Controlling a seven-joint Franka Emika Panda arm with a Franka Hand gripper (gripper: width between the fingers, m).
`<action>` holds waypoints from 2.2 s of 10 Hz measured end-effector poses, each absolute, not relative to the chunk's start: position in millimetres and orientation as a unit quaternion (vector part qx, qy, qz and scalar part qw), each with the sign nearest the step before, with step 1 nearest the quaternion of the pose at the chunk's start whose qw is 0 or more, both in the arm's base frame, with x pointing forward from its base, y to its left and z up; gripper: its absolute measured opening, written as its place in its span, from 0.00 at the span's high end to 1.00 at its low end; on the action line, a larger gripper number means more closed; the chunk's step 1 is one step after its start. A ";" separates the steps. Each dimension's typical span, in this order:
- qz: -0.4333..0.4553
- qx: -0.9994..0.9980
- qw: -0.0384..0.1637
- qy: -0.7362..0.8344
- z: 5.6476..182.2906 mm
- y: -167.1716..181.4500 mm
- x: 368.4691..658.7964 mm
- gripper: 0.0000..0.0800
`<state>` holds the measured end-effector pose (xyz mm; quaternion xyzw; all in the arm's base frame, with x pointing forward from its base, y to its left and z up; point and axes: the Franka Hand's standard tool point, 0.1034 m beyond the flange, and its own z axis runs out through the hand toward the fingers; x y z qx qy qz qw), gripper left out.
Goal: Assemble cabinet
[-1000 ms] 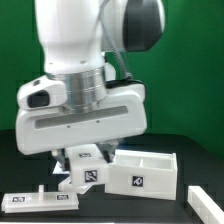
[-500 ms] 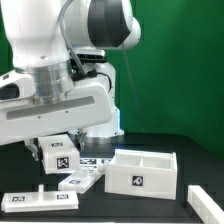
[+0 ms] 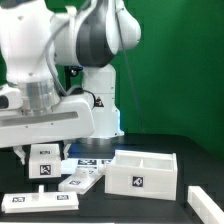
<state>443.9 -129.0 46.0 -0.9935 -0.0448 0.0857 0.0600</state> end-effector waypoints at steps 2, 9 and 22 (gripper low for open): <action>0.091 -0.992 0.066 -0.051 51.6 -127.3 452.2 0.30; 0.085 -0.993 0.055 -0.064 21.9 -147.7 434.6 0.30; 0.069 -0.996 0.046 0.017 75.7 -69.5 472.6 0.19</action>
Offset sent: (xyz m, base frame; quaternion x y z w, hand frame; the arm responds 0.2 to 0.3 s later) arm -0.0281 -0.0150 -0.0435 -0.0158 0.0594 -0.0018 0.9981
